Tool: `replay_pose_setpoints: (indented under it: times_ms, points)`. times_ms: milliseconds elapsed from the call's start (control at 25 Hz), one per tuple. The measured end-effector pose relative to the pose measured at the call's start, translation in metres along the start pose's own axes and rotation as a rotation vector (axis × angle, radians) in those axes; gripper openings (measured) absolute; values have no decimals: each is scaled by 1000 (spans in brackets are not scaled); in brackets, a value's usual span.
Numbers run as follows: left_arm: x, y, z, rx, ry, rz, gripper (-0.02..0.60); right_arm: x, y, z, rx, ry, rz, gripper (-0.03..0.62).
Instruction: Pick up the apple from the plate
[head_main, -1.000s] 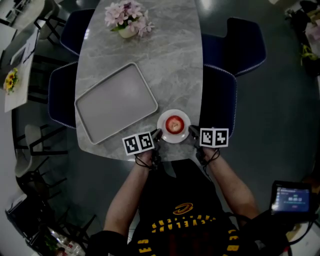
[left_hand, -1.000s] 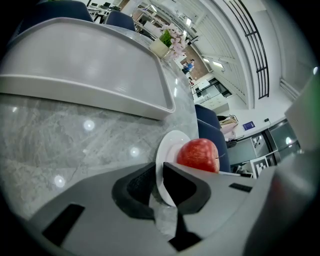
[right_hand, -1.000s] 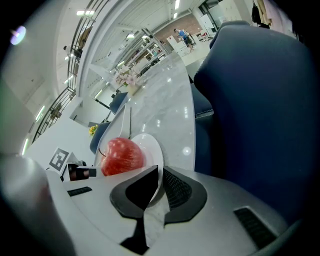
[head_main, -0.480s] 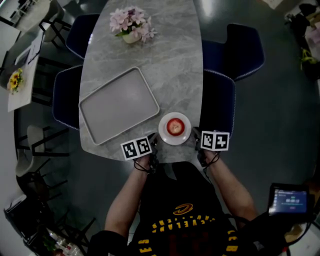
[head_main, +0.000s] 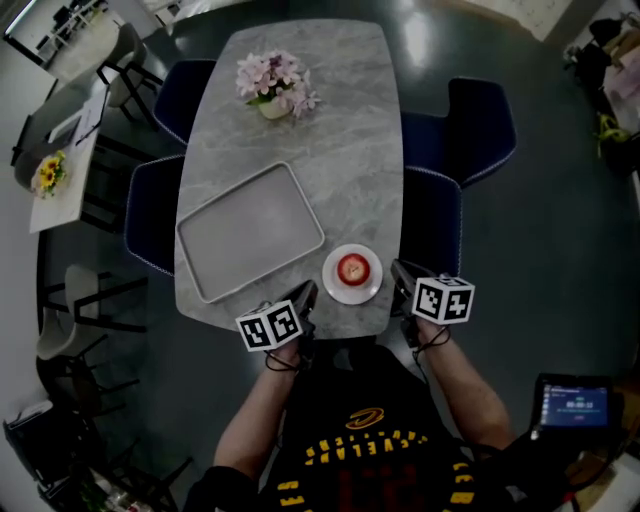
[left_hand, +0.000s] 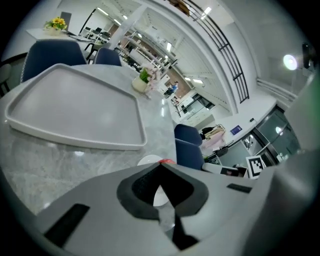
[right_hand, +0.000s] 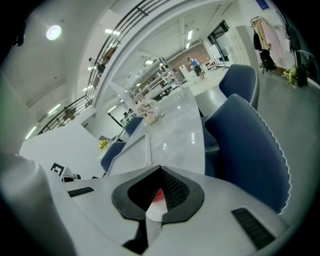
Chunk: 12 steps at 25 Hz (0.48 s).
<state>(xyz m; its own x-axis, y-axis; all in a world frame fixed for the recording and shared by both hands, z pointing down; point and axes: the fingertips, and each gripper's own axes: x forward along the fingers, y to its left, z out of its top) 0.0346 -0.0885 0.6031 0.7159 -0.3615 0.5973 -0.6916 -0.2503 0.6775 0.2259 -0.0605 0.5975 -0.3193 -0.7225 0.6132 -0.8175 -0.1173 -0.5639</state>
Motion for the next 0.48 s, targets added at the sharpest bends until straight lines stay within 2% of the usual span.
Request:
replay_pose_setpoints:
  times_ms: [200,480]
  points:
    - [-38,-67,36,150,-102,-96,0,-37,57,42,-83,-162,98,6]
    - [-122,-152,71,347,-261,-217,0,-98,162,69,-260,-355,145,6]
